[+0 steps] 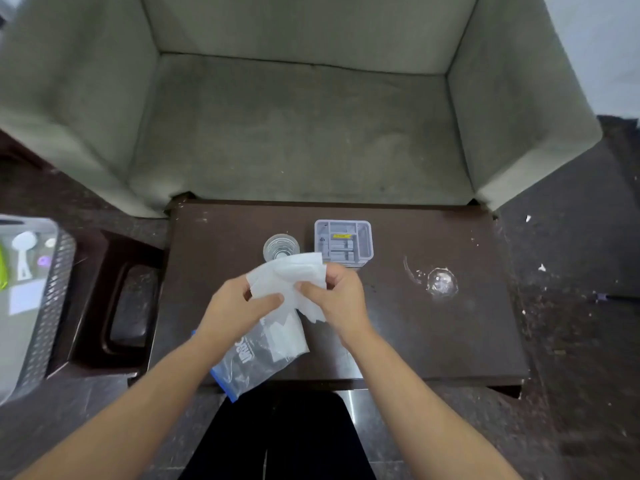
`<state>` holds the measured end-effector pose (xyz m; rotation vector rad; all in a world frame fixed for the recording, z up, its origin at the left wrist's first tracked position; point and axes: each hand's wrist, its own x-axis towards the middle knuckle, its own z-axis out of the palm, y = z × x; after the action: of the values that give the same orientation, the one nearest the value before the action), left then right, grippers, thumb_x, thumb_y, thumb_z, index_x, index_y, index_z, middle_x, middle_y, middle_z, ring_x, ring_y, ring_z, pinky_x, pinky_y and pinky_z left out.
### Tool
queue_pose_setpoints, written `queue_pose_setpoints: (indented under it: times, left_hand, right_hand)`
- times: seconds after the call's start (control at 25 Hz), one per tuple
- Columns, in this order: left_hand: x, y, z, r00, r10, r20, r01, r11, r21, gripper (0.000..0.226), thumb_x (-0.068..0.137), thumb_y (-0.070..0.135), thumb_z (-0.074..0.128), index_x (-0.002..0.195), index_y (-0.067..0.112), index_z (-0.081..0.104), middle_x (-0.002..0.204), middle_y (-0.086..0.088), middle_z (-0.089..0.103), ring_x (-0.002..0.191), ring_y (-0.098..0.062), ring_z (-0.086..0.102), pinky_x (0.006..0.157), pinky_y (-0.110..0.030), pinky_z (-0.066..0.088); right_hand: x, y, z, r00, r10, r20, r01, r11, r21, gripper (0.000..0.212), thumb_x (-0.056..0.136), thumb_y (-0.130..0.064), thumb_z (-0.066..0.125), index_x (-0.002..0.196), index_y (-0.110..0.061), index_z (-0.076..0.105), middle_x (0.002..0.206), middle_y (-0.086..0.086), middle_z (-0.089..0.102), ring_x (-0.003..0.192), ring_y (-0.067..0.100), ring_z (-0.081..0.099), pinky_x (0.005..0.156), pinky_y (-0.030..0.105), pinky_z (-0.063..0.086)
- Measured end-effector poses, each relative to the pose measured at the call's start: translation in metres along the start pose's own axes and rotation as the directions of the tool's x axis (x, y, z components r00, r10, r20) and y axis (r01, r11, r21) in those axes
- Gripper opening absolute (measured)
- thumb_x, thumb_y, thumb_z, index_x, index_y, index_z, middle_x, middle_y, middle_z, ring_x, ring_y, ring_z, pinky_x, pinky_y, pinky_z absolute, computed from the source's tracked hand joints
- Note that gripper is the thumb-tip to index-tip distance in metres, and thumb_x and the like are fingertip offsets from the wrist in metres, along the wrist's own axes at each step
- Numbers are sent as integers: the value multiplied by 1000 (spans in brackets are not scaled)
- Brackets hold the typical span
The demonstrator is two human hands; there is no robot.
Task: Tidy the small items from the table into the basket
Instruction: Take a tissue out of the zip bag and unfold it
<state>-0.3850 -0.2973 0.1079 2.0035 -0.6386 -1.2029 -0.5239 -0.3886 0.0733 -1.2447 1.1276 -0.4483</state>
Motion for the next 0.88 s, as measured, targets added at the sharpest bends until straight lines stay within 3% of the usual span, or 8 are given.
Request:
queue_pose_setpoints:
  times: [0.12, 0.2, 0.32, 0.44, 0.52, 0.6, 0.76, 0.88]
  left_hand:
    - [50, -20, 35, 997, 74, 6, -72, 945, 319, 15, 81, 33, 65, 87, 19, 65, 78, -5, 68, 75, -23, 65, 66, -34, 49]
    - [78, -33, 53, 992, 81, 92, -92, 988, 122, 29, 74, 30, 69, 101, 24, 60, 90, -1, 69, 84, -20, 66, 75, -32, 51]
    - [111, -64, 66, 982, 54, 179, -8, 969, -248, 43, 72, 12, 73, 111, 23, 58, 100, -5, 72, 89, -19, 69, 79, -35, 55]
    - [122, -92, 78, 980, 117, 160, -95, 986, -135, 34, 74, -1, 72, 98, 22, 63, 88, 12, 72, 83, -9, 67, 79, -28, 54]
    - [126, -109, 87, 980, 148, 134, -141, 988, -59, 32, 73, -5, 72, 96, 15, 63, 81, 16, 69, 78, -2, 62, 76, -19, 50]
    - [133, -126, 98, 976, 168, 136, -171, 985, 10, 35, 73, -1, 72, 102, 14, 62, 91, 8, 68, 86, -8, 63, 80, -23, 50]
    - [153, -137, 118, 977, 162, 137, -182, 972, 148, 41, 76, 6, 70, 112, 24, 60, 100, 11, 66, 95, -13, 62, 90, -33, 50]
    - [166, -123, 123, 975, 207, 84, -221, 945, 242, 32, 79, 10, 68, 109, 21, 61, 95, 8, 66, 89, -15, 64, 86, -30, 51]
  right_hand:
    - [32, 49, 2, 993, 25, -114, -39, 992, -123, 9, 73, -15, 77, 81, -16, 72, 76, 4, 73, 68, 20, 65, 66, 39, 55]
    - [44, 70, -8, 984, 75, -163, -67, 996, 55, 16, 78, -2, 72, 85, -16, 71, 78, 0, 72, 70, 14, 64, 67, 34, 54]
    - [56, 96, -29, 978, 189, -85, -157, 944, 289, 22, 81, 9, 65, 91, -10, 68, 87, 6, 70, 80, 20, 64, 71, 35, 54]
    - [67, 127, -36, 989, 120, -89, -106, 982, 155, 29, 75, 8, 72, 89, -18, 70, 87, 0, 72, 80, 17, 67, 72, 36, 55]
    - [72, 141, -32, 992, 2, -127, 2, 999, 36, 34, 70, 7, 75, 77, -26, 69, 77, -9, 69, 73, 8, 63, 69, 27, 52]
    - [74, 158, -25, 989, -11, -146, -2, 996, -87, 31, 70, 4, 78, 78, -25, 68, 75, -14, 67, 71, 0, 61, 67, 17, 48]
    - [83, 185, -28, 974, 93, -206, -143, 961, -238, 27, 78, -8, 72, 101, -22, 72, 88, -15, 71, 82, 0, 65, 71, 16, 47]
    - [96, 177, -42, 973, 3, -232, -57, 973, -225, 26, 80, -4, 67, 87, -29, 72, 72, -22, 68, 71, -6, 61, 66, 18, 47]
